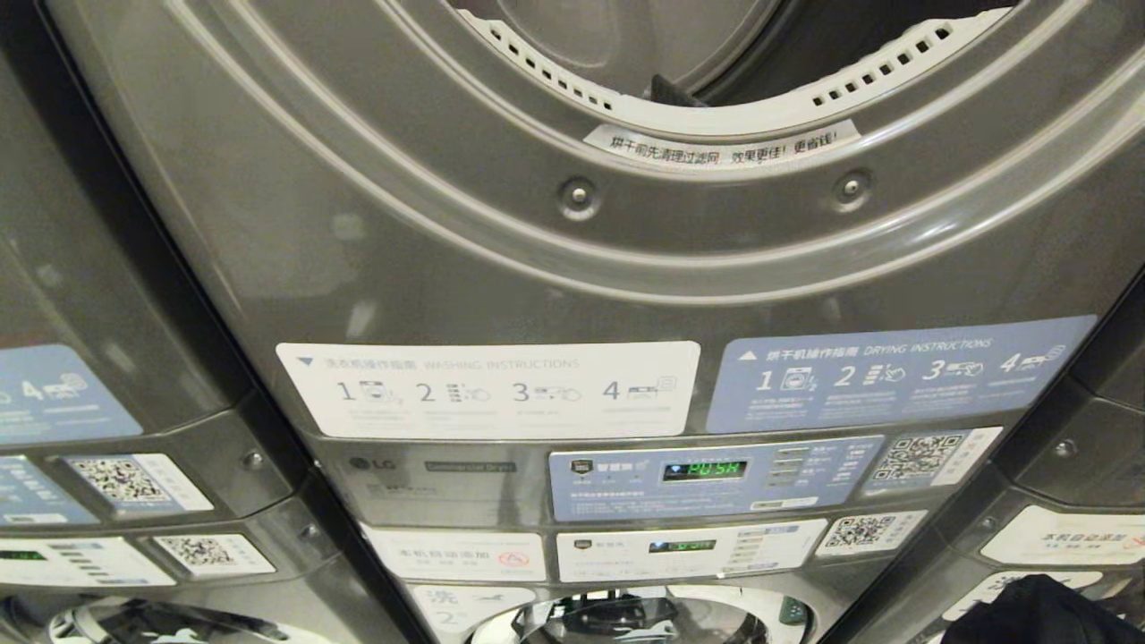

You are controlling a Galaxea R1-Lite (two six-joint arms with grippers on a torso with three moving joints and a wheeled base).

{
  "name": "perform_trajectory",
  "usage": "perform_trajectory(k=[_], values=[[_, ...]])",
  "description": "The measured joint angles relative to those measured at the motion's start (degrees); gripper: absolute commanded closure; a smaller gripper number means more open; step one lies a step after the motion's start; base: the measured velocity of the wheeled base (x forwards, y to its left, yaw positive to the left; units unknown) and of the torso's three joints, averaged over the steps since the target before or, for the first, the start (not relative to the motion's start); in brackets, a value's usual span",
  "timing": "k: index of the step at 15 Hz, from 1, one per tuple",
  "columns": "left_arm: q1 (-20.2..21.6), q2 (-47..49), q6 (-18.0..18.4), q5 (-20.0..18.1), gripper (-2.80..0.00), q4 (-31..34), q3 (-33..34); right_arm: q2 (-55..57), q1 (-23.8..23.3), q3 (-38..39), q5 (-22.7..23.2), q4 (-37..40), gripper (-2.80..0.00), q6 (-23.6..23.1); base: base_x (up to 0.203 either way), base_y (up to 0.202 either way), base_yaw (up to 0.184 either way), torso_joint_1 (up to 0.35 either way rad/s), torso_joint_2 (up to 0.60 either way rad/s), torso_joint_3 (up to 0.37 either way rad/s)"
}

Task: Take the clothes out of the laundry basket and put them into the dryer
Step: Put the clothes in the dryer

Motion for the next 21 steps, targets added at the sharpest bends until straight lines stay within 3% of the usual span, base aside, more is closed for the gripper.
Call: perform_trajectory(k=[9, 21], values=[[0.0, 0.0, 0.0, 0.0, 0.0, 0.0, 0.0, 0.0, 0.0, 0.0, -0.1, 0.0, 0.0, 0.2, 0.0, 0.0, 0.007, 0.078, -0.16, -0.081], [0.0, 0.0, 0.0, 0.0, 0.0, 0.0, 0.0, 0.0, 0.0, 0.0, -0.1, 0.0, 0.0, 0.2, 0.002, -0.007, 0.171, 0.064, -0.13, -0.067]])
